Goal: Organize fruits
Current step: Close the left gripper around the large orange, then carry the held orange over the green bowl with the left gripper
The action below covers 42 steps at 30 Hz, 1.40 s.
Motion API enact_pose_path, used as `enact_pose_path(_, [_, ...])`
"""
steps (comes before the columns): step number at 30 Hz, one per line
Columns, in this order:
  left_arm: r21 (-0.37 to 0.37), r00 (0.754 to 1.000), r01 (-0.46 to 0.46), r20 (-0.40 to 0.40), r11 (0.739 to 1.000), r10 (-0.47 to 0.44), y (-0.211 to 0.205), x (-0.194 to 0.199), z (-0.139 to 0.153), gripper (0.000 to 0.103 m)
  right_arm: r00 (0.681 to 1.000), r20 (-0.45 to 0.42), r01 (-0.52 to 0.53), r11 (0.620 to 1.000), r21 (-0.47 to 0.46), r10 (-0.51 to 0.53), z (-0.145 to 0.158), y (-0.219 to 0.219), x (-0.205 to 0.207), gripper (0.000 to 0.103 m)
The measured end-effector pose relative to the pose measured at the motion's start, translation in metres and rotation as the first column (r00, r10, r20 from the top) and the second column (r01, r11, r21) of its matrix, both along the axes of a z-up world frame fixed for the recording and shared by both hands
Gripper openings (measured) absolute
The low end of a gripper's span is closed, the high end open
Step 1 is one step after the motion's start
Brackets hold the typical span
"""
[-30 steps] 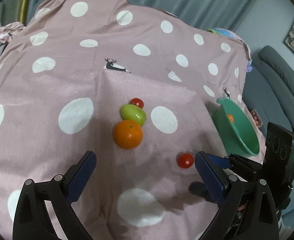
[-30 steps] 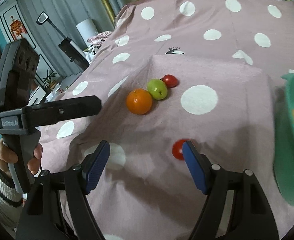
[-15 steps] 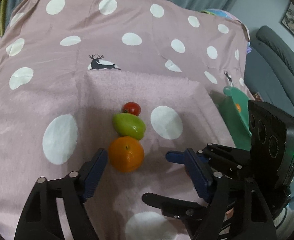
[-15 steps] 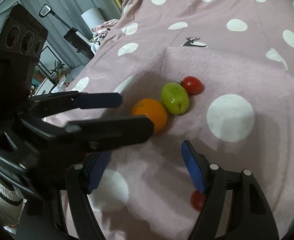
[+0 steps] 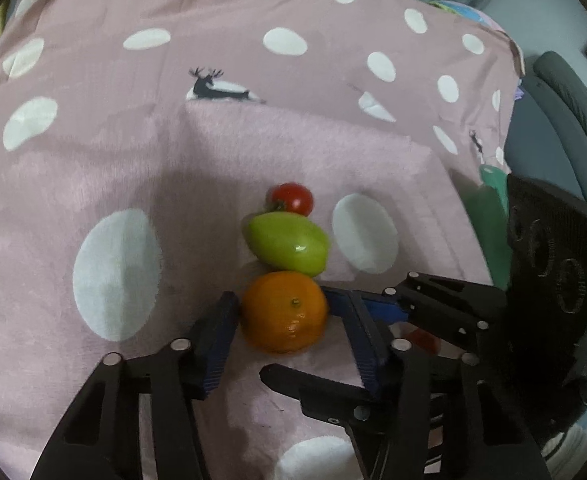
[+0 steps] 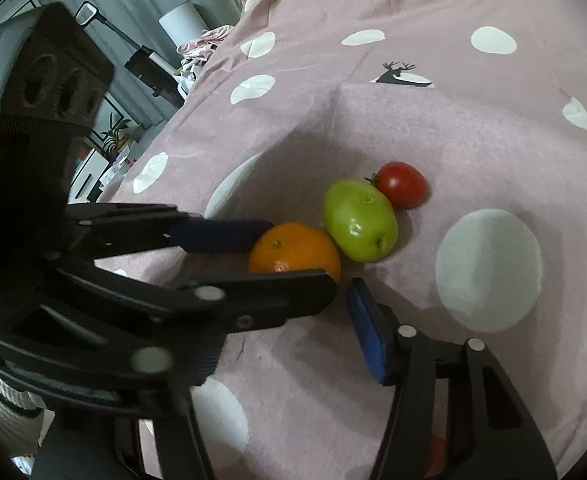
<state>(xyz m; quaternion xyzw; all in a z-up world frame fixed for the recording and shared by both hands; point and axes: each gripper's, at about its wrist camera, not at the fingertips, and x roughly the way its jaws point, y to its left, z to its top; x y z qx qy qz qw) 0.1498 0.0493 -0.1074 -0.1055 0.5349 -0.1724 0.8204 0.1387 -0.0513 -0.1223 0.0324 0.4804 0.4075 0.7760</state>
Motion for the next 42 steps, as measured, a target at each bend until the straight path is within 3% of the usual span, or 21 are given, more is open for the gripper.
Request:
enact_pose_path(3, [-0.001,1.000,-0.003,-0.002,1.000,0.003,0.000,-0.001,-0.002,0.048,1.000,0.024,0.000,0.999,-0.034,0.001,0.001,0.005,0.001,0.046])
enact_pose_path(10, [0.003,1.000,-0.004,0.013,1.000,0.004,-0.005,-0.013,0.003,0.048,0.999,0.044,-0.001,0.999,-0.036,0.003,0.004,-0.002,-0.006,0.046])
enact_pose_path(26, [-0.009,0.991,0.047,0.129,0.999,-0.046,-0.052,-0.085,0.046,0.048,0.983,0.172,0.066,0.998,0.010,-0.066,0.042,-0.062,-0.087,0.046])
enact_pose_path(42, [0.016,0.980,0.108,0.166,0.994,-0.109,-0.096,-0.126,0.066,0.048,0.973,0.203,0.110,0.993,0.035,-0.114,0.053,-0.105,-0.134,0.046])
